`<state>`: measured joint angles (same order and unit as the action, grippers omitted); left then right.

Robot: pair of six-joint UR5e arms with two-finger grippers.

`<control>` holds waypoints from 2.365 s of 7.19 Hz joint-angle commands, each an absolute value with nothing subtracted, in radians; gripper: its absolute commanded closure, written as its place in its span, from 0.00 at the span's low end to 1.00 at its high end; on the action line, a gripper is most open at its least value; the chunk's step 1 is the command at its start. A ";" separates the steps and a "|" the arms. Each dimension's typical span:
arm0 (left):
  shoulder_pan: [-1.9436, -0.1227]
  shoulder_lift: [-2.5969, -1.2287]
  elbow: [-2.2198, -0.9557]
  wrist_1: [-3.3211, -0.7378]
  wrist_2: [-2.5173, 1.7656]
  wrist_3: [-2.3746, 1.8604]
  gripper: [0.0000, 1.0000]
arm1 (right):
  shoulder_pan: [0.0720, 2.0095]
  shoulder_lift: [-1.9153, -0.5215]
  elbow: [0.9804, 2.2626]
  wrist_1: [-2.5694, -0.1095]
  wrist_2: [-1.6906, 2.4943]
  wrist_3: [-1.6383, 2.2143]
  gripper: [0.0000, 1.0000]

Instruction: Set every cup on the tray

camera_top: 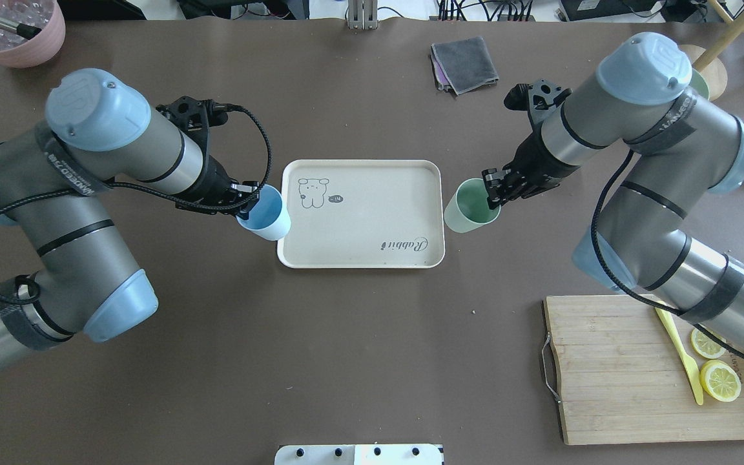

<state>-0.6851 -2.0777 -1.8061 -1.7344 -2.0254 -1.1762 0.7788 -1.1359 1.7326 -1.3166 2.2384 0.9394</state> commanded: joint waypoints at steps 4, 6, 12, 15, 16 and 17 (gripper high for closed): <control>-0.609 -2.189 -1.680 -1.747 -1.921 -1.184 1.00 | 0.686 -1.042 1.648 -1.310 2.137 1.028 1.00; -0.607 -2.198 -1.623 -1.813 -1.904 -1.183 0.73 | 0.686 -1.020 1.621 -1.308 2.131 1.028 0.48; -0.797 -2.062 -1.776 -1.796 -2.003 -1.029 0.03 | 0.992 -1.107 1.683 -1.330 2.243 0.900 0.02; -0.952 -2.014 -1.749 -1.728 -2.054 -0.812 0.03 | 1.071 -1.140 1.475 -1.307 2.223 0.721 0.02; -0.971 -2.014 -1.746 -1.703 -2.054 -0.766 0.03 | 1.069 -1.126 1.433 -1.305 2.186 0.721 0.03; -0.983 -2.014 -1.738 -1.703 -2.054 -0.764 0.03 | 1.069 -1.124 1.399 -1.302 2.180 0.721 0.04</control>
<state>-0.9578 -2.0156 -1.7461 -1.7183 -2.0487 -0.7935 1.0678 -1.1305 1.4554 -1.3075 2.1997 0.7265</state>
